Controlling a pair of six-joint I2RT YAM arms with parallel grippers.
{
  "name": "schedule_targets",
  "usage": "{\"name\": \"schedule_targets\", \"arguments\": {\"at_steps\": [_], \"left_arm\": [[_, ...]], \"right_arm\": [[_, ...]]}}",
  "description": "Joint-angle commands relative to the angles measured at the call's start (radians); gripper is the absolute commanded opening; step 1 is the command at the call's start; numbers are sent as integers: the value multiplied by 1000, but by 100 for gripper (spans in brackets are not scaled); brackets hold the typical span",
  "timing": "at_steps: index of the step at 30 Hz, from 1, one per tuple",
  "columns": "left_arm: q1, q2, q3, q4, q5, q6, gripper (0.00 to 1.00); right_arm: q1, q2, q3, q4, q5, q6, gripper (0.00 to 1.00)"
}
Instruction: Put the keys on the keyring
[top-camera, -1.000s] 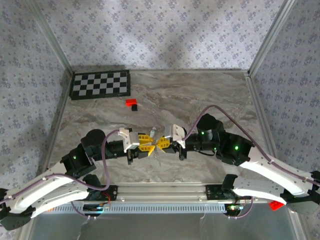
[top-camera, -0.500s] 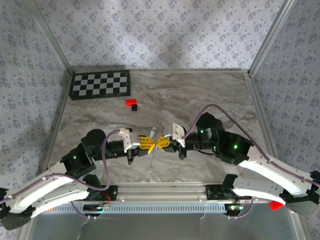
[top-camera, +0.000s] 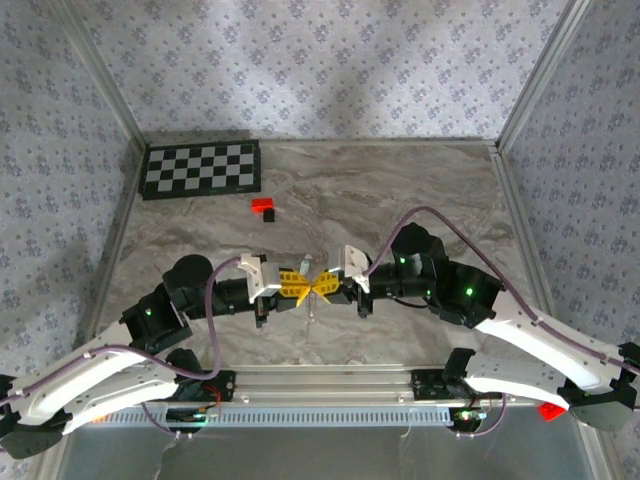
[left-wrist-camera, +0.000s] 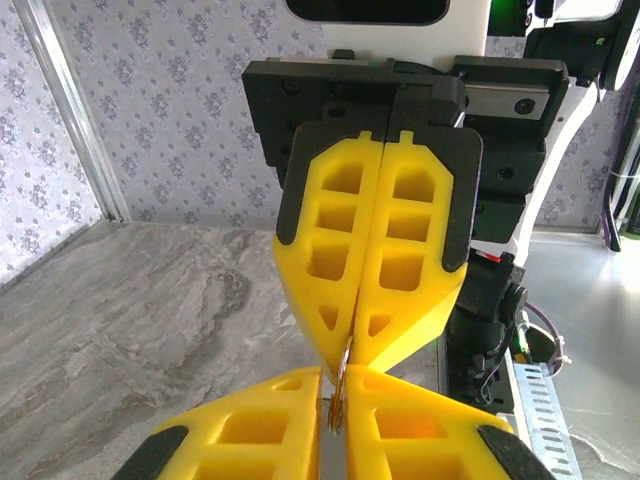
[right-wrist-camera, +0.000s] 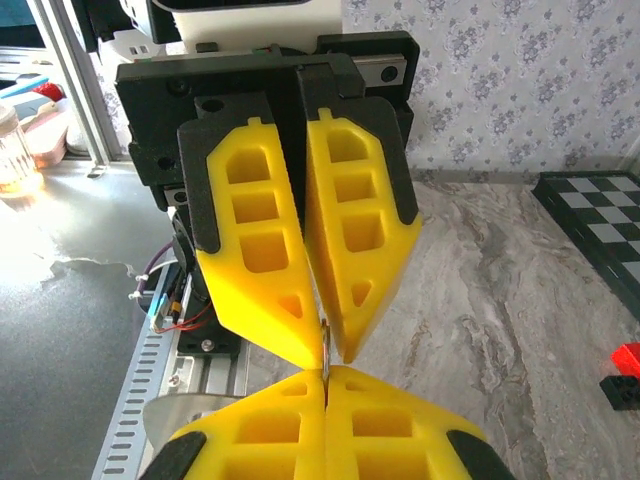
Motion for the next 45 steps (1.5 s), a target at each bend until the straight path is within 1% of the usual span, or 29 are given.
{"name": "schedule_targets", "arguments": {"at_steps": [1,3,8,14,15,18,21,22,24,25,28,31,33,36,40,42,45], "left_arm": [[-4,6,47,11,0,17,14],[-4,10,51,7,1,23,12],[-4,13,48,16,0,24,0],[-4,13,43,39,-4,21,0],[-3,12,42,41,-9,19,0],[-4,4,35,26,-35,14,0],[-4,-7,26,-6,-67,12,0],[-4,-13,23,-9,-70,10,0],[-4,-29,10,-11,-79,0,0],[-4,-35,6,-15,-85,-5,0],[-4,-54,4,-55,-101,-17,0],[-4,-77,-11,-81,-144,-43,0],[-3,-82,-16,-107,-178,-61,0],[-4,-88,-30,-131,-223,-87,0],[-4,-114,-67,-126,-254,-129,0],[-4,-129,-79,-136,-271,-143,0],[-4,-149,-99,-140,-300,-161,0]], "right_arm": [[-5,-31,6,16,-41,-8,0],[-11,-32,7,13,-48,-11,0],[-19,-34,-7,29,-55,-5,0],[-24,-33,-9,29,-33,10,0],[-24,-34,-3,21,-34,18,6],[-24,-45,8,10,-18,58,37],[-25,-68,4,1,23,95,61],[-25,-74,2,-10,30,105,68],[-32,-91,-9,-25,44,143,91],[-39,-97,-15,-30,51,156,99],[-64,-106,-35,-45,72,209,100],[-94,-97,-65,-51,132,268,100],[-134,-62,-60,-86,177,307,100],[-191,-11,-48,-123,202,359,100],[-212,59,-26,-150,271,406,100],[-220,118,-6,-183,318,431,100],[-239,208,4,-189,344,474,100]]}}
